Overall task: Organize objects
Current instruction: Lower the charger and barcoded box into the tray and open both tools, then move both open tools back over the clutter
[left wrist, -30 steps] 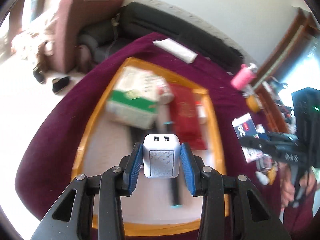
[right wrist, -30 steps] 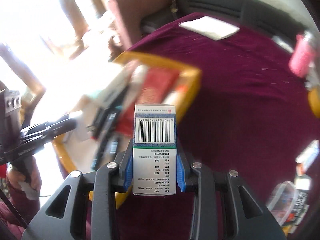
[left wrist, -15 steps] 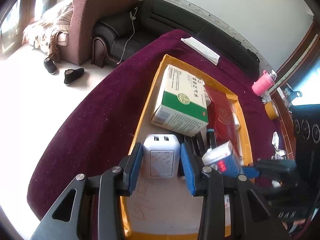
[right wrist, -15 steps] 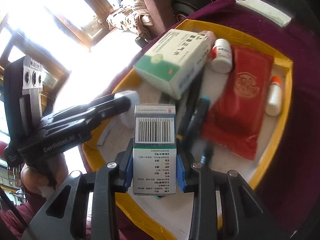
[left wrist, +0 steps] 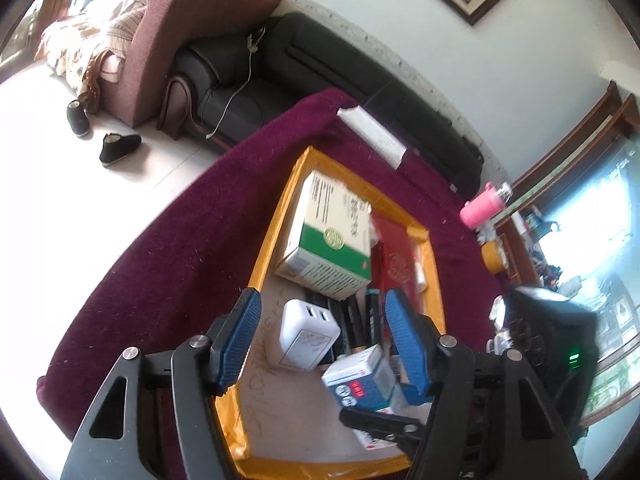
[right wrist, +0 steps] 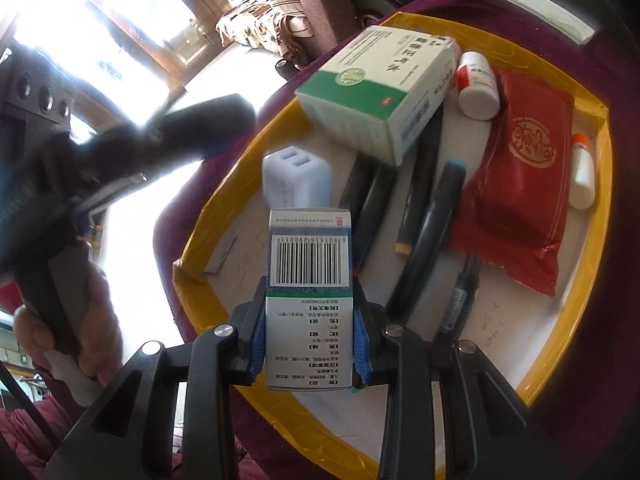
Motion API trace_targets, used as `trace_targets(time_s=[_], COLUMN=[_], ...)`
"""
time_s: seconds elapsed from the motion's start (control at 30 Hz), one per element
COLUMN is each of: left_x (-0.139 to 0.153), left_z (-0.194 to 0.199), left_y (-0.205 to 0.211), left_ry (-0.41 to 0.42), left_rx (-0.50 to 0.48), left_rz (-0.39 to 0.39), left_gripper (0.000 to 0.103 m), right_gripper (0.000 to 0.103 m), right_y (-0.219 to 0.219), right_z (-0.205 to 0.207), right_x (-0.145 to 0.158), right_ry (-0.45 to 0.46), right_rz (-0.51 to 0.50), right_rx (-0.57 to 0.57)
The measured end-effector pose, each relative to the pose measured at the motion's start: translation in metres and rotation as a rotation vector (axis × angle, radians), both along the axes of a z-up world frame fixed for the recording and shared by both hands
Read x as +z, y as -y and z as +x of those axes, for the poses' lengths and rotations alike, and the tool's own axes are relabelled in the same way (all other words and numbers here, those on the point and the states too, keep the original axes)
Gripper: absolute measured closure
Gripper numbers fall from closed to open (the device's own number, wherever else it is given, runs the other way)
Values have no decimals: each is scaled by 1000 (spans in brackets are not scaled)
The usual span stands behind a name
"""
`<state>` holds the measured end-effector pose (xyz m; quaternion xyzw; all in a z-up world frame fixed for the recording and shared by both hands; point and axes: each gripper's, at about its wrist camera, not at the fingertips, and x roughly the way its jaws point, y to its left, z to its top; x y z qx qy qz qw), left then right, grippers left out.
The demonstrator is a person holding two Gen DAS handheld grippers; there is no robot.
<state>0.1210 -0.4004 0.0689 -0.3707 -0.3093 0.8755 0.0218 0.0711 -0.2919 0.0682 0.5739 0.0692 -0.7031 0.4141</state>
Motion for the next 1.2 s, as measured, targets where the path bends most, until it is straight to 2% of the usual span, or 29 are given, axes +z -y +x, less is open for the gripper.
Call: trace_targets(time_s=[0.1, 0.2, 0.33, 0.5, 0.57, 0.63, 0.7, 0.8, 0.97, 1.0, 1.2], left_x=[15, 22, 21, 19, 19, 23, 27, 32, 39, 41, 48], left_z=[19, 29, 31, 33, 34, 35, 35, 32, 17, 13, -8], left_y=[9, 15, 19, 15, 10, 3, -7, -29, -77, -89, -169], left_ry=[-71, -118, -116, -112, -116, -130, -141, -146, -127, -120, -87], left_rx=[49, 85, 96, 96, 80, 57, 27, -36, -147, -175, -359], left_rz=[-9, -26, -18, -45, -44, -55, -71, -100, -108, -114, -139], left_gripper=[37, 37, 36, 32, 31, 31, 31, 31, 31, 31, 31], right_gripper=[70, 70, 70, 70, 68, 58, 56, 56, 56, 56, 57], right_y=[17, 39, 62, 45, 27, 5, -13, -64, -158, -188, -313], right_z=[6, 8, 13, 11, 12, 10, 10, -3, 2, 3, 1], right_x=[-2, -7, -13, 9, 22, 32, 34, 38, 43, 47, 63], right_ry=[3, -9, -49, -89, -123, -165, -197, -201, -237, -244, -308], right_rz=[3, 18, 41, -18, -36, -50, -54, -65, -76, -77, -78], right_rx=[47, 84, 102, 78, 56, 17, -37, -132, -311, -341, -618])
